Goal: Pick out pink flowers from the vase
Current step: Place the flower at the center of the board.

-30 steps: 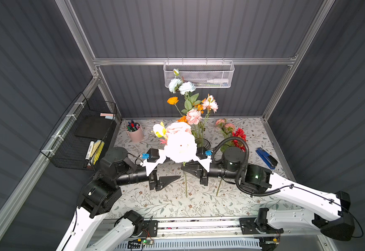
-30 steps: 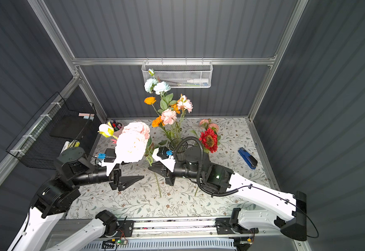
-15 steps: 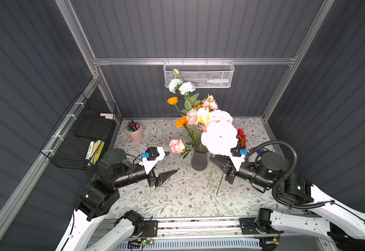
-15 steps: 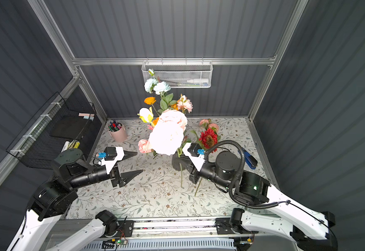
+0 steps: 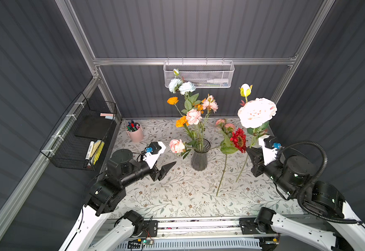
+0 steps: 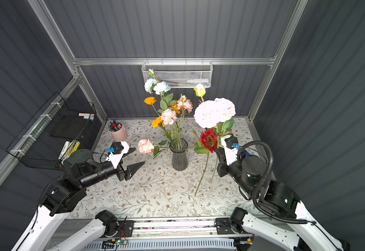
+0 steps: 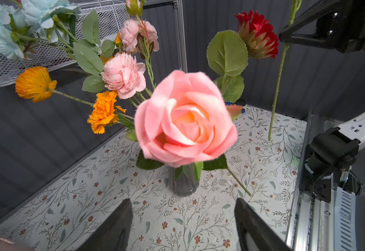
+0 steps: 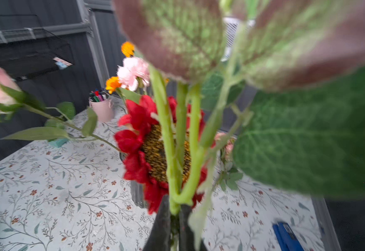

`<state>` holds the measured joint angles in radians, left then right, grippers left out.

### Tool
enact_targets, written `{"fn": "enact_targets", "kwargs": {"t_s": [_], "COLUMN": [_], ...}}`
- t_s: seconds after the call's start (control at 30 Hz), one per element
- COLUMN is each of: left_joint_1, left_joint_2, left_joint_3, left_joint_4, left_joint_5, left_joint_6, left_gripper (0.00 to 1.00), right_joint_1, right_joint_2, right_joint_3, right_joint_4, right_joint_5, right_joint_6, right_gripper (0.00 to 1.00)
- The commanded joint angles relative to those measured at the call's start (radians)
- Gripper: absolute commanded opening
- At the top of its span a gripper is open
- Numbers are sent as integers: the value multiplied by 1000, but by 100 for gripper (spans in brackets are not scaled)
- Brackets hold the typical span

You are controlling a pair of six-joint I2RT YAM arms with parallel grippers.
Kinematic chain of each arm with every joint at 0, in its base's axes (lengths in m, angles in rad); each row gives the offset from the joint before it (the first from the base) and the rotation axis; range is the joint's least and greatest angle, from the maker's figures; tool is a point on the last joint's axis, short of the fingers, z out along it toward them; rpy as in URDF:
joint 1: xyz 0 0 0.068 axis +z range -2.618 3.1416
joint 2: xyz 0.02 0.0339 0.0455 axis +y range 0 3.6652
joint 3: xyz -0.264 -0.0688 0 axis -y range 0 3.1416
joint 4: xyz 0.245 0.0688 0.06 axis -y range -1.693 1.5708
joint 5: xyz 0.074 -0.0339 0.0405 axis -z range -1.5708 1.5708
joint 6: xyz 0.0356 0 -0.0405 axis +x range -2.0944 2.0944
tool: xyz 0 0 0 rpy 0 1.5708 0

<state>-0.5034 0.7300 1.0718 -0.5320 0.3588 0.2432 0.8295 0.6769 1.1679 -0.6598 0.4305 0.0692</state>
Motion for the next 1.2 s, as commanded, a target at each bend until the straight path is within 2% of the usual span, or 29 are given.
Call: {"fn": "enact_targets", "kwargs": {"t_s": [0.0,0.1,0.3,0.4,0.53,0.63,0.83,1.13,1.17], "left_joint_1": [-5,-6,-6,-5,-6,-6,-5,-6,-6], "left_joint_2": [14,25,-10,-52,-116,-149,-91,15,23], "left_joint_3": [-41,-77,-192,-281,-420,-493,-540,-621,-628], "left_joint_4": [90,118,266,384,563,681,798,1071,1086], "left_joint_5": [24,-5,-73,-66,13,62,10,-11,-43], "left_joint_6": [-45,-47,-99,-137,-164,-168,-184,-195,-193], "left_gripper": [75,74,73,73,73,73,71,70,70], "right_joint_1": [-137,-283,-503,-596,-710,-756,-805,-806,-806], "right_joint_2": [21,43,136,194,259,338,529,793,816], "right_joint_3": [-8,-31,-89,-131,-193,-205,-191,-109,-102], "right_joint_4": [-67,-70,-63,-47,17,31,79,69,72], "right_joint_5": [-85,-203,-403,-496,-660,-731,-850,-801,-797], "right_joint_6": [61,92,156,163,161,144,118,57,57], "right_gripper": [0,0,0,0,0,0,0,0,0]}}
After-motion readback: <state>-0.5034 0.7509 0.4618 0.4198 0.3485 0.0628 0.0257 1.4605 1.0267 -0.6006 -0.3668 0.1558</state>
